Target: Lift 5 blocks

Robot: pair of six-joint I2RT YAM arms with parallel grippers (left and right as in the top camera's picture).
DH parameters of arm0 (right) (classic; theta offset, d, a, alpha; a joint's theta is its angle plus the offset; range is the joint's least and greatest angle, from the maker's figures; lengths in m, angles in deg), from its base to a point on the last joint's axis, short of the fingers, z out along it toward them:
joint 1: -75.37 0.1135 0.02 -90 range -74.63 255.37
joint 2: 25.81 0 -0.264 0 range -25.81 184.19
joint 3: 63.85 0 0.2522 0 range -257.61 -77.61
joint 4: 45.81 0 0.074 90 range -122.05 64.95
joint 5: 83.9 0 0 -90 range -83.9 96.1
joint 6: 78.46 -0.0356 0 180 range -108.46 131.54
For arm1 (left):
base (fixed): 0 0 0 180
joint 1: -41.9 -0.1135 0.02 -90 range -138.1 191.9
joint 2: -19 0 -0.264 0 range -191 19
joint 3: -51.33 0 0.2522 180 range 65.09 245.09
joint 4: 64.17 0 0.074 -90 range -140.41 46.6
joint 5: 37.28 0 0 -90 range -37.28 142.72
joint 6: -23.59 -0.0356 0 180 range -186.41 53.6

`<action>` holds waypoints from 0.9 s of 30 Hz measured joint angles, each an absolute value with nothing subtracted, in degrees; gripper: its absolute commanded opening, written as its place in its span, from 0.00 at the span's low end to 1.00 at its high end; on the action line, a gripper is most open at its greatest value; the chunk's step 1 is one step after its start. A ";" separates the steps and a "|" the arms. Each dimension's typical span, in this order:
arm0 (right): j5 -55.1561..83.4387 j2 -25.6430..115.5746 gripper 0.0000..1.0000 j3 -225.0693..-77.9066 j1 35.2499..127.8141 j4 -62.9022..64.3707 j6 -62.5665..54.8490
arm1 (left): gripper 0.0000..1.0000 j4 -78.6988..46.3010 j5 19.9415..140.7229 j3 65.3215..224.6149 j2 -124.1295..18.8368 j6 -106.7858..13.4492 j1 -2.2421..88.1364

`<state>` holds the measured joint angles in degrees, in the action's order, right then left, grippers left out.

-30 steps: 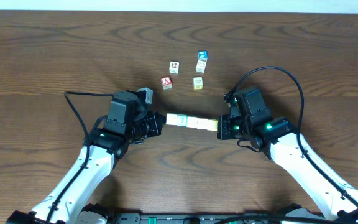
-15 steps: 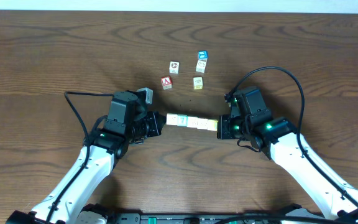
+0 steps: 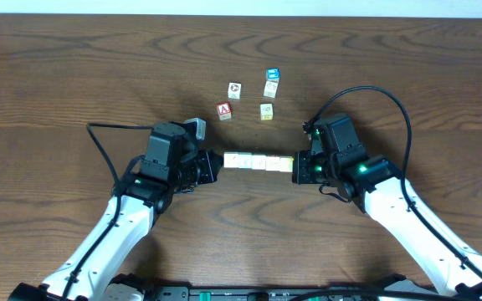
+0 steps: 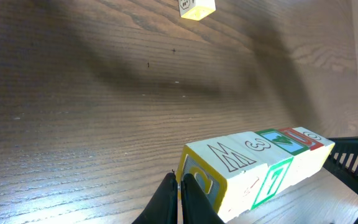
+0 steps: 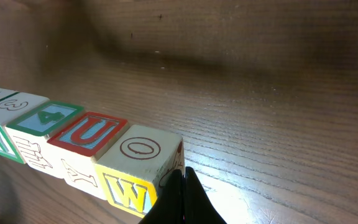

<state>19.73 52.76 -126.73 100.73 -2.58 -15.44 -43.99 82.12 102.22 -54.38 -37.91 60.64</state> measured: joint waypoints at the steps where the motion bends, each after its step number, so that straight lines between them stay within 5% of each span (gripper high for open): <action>1: 19.70 52.76 0.01 -126.73 100.73 -2.58 -15.46 | 0.07 -43.99 82.12 102.22 -54.38 -37.89 60.64; 27: 19.14 52.32 0.01 -128.57 100.71 -2.21 -15.44 | 0.07 -43.62 81.69 102.19 -54.38 -37.89 60.64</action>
